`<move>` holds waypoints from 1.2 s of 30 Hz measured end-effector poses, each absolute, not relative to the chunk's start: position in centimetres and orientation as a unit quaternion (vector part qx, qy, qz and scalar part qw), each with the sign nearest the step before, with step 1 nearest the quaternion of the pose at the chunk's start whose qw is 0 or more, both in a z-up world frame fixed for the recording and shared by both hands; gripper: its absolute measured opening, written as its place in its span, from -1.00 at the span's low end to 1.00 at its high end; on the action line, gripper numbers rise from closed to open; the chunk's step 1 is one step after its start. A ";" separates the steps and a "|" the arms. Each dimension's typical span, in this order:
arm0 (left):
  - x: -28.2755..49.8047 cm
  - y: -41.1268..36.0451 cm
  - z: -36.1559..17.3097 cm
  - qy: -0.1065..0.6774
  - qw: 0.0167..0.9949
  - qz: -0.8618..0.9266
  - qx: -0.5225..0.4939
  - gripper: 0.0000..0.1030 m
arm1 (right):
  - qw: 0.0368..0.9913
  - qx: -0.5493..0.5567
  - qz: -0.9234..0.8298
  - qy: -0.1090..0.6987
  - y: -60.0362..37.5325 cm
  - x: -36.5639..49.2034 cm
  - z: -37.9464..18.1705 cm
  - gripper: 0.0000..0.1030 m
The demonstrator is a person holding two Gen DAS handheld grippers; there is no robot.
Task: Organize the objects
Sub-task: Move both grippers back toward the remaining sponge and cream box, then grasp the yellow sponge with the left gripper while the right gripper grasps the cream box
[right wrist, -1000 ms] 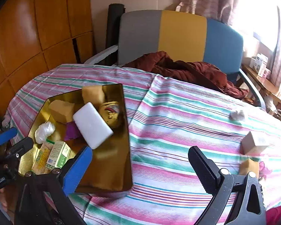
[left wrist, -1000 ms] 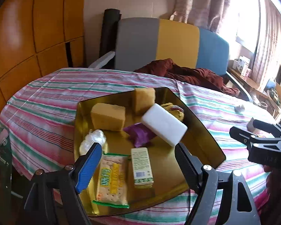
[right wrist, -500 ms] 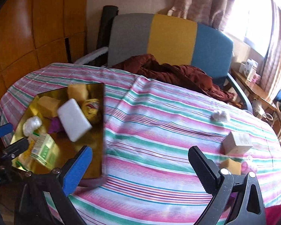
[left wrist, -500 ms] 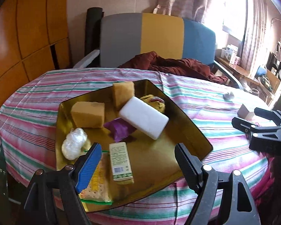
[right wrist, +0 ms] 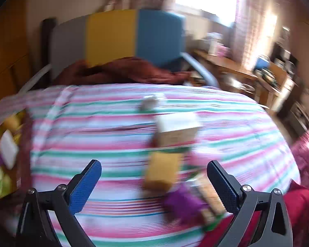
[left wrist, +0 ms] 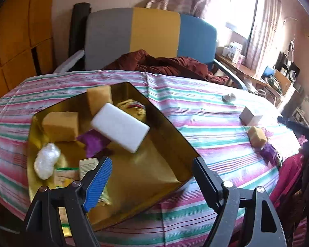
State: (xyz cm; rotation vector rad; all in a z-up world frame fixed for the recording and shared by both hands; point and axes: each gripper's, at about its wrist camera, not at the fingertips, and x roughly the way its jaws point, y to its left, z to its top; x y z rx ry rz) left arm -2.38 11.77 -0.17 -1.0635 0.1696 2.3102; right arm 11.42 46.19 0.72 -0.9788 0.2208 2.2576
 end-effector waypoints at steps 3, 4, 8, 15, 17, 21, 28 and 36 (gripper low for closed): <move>-2.1 13.5 -0.2 0.077 0.312 0.858 -0.400 0.58 | 0.383 -0.350 0.848 0.107 49.7 13.6 1.2 1.00; -2.0 14.4 -0.3 0.085 0.321 0.853 -0.403 0.58 | 0.396 -0.344 0.844 0.117 50.6 14.2 1.3 1.00; -1.5 17.7 -0.6 0.112 0.347 0.836 -0.410 0.58 | 0.425 -0.305 0.823 0.223 54.7 17.3 0.3 1.00; -0.6 25.3 -1.8 0.149 0.407 0.794 -0.427 0.58 | 0.420 -0.294 0.817 0.265 55.6 18.2 -0.2 1.00; -0.1 27.7 -2.3 0.159 0.422 0.780 -0.433 0.58 | 0.414 -0.292 0.822 0.260 55.3 18.0 -0.1 1.00; 0.9 31.7 -3.1 0.178 0.443 0.761 -0.439 0.58 | 0.406 -0.284 0.823 0.278 55.6 18.5 -0.3 1.00; 1.8 38.8 -4.4 0.180 0.485 0.723 -0.459 0.68 | 0.392 -0.263 0.823 0.316 56.3 19.2 -0.7 1.00; 1.8 45.8 -5.8 0.180 0.498 0.704 -0.473 0.77 | 0.378 -0.242 0.821 0.354 57.0 20.0 -0.9 0.99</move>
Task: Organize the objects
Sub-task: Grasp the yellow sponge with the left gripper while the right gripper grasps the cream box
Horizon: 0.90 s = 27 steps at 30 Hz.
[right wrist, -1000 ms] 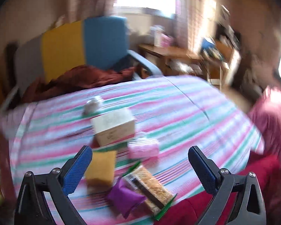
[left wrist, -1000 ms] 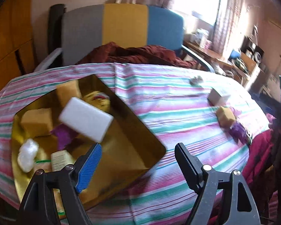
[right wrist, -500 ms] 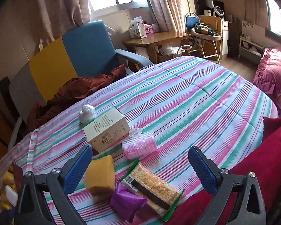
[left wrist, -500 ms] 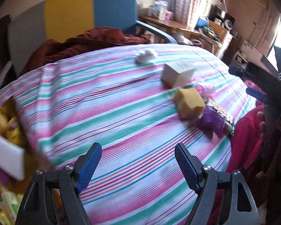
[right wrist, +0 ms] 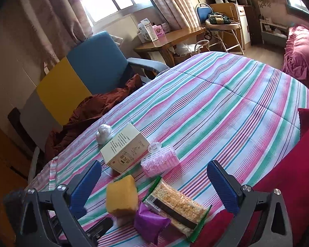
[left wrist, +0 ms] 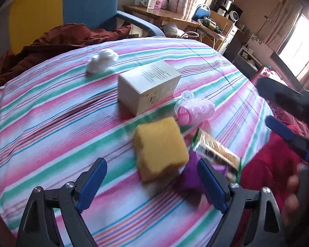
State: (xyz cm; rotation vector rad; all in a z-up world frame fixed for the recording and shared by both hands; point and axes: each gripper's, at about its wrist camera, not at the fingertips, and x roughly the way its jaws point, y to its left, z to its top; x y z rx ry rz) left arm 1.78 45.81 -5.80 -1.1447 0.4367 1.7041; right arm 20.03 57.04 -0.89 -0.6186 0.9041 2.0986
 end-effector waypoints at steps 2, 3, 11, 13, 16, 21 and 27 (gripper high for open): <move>1.7 46.8 -6.3 0.181 0.496 0.701 -0.479 0.77 | 0.375 -0.242 0.821 0.356 57.1 20.0 -0.9 0.99; 1.7 47.3 -6.6 0.184 0.492 0.701 -0.482 0.77 | 0.375 -0.241 0.821 0.356 57.1 20.0 -0.9 0.99; 1.5 47.6 -8.8 0.193 0.480 0.708 -0.481 0.32 | 0.368 -0.250 0.825 0.350 57.0 19.6 -1.1 0.99; 1.1 46.1 -8.3 0.171 0.490 0.700 -0.490 0.08 | 0.363 -0.251 0.827 0.347 56.9 19.5 -1.0 1.00; 0.6 42.8 -7.0 0.162 0.484 0.721 -0.469 0.07 | 0.364 -0.257 0.828 0.340 56.7 19.4 -1.0 1.00; -0.4 37.4 -7.1 0.149 0.459 0.733 -0.479 0.07 | 0.367 -0.290 0.828 0.310 56.1 18.2 -1.2 1.00; -0.7 33.1 -7.9 0.139 0.452 0.734 -0.488 0.07 | 0.313 -0.380 0.827 0.270 54.9 14.4 -3.0 1.00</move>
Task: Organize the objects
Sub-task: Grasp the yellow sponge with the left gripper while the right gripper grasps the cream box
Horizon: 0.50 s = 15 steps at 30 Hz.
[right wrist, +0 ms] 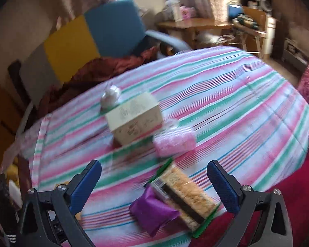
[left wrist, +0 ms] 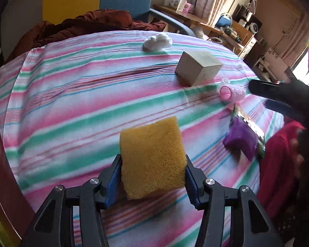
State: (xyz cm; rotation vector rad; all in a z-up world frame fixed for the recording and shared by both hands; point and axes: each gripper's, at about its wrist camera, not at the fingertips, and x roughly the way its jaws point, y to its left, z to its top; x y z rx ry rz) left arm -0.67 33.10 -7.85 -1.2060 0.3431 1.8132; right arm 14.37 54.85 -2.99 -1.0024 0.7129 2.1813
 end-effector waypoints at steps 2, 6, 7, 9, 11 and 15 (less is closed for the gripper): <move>-0.7 32.6 -8.0 0.138 0.454 0.734 -0.485 0.07 | 0.291 -0.410 0.825 0.258 54.7 12.9 -3.7 1.00; -0.9 32.7 -8.2 0.134 0.459 0.732 -0.485 0.08 | 0.278 -0.431 0.830 0.217 54.7 10.6 -3.5 1.00; -0.8 32.8 -8.2 0.136 0.460 0.732 -0.483 0.08 | 0.282 -0.433 0.830 0.210 54.8 10.2 -3.3 1.00; -0.8 32.6 -8.2 0.136 0.463 0.732 -0.481 0.08 | 0.286 -0.440 0.827 0.202 55.5 9.5 -3.0 1.00; -0.9 32.6 -8.3 0.127 0.465 0.730 -0.484 0.08 | 0.270 -0.443 0.819 0.247 57.1 8.8 -3.0 1.00; -1.3 32.4 -8.3 0.110 0.469 0.727 -0.489 0.09 | 0.262 -0.423 0.797 0.342 59.8 7.7 -2.9 1.00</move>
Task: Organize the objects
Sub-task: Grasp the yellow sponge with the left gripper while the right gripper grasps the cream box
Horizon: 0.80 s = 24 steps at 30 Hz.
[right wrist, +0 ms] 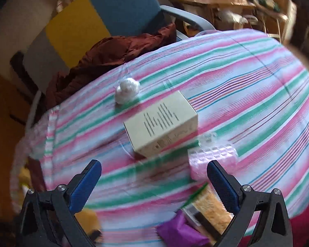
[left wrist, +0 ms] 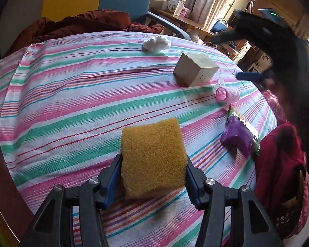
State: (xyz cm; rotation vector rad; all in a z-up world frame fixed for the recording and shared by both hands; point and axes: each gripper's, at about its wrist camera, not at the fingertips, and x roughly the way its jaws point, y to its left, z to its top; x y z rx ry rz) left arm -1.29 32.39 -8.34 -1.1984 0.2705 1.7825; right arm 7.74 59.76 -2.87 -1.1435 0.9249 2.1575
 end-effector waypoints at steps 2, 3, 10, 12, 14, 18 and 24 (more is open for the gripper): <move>-1.4 32.2 -8.4 0.103 0.473 0.725 -0.490 0.09 | 0.278 -0.403 0.786 0.378 60.9 6.5 -3.0 1.00; -1.5 32.1 -8.4 0.098 0.475 0.724 -0.491 0.09 | 0.288 -0.397 0.775 0.399 61.6 6.0 -3.4 1.00; -2.0 31.4 -8.5 0.078 0.489 0.715 -0.493 0.11 | 0.353 -0.397 0.726 0.437 63.9 1.5 -6.5 1.00; -2.0 31.3 -8.5 0.077 0.492 0.714 -0.492 0.11 | 0.367 -0.416 0.718 0.421 64.3 0.7 -7.3 1.00; -2.0 31.1 -8.5 0.073 0.496 0.713 -0.490 0.11 | 0.364 -0.435 0.721 0.398 64.3 0.0 -7.8 0.93; -1.9 31.0 -8.6 0.069 0.498 0.712 -0.490 0.11 | 0.333 -0.485 0.754 0.293 62.0 -1.3 -7.3 0.04; -1.7 30.7 -8.2 0.069 0.490 0.718 -0.489 0.08 | 0.285 -0.503 0.784 0.225 58.6 -0.1 -6.2 -0.03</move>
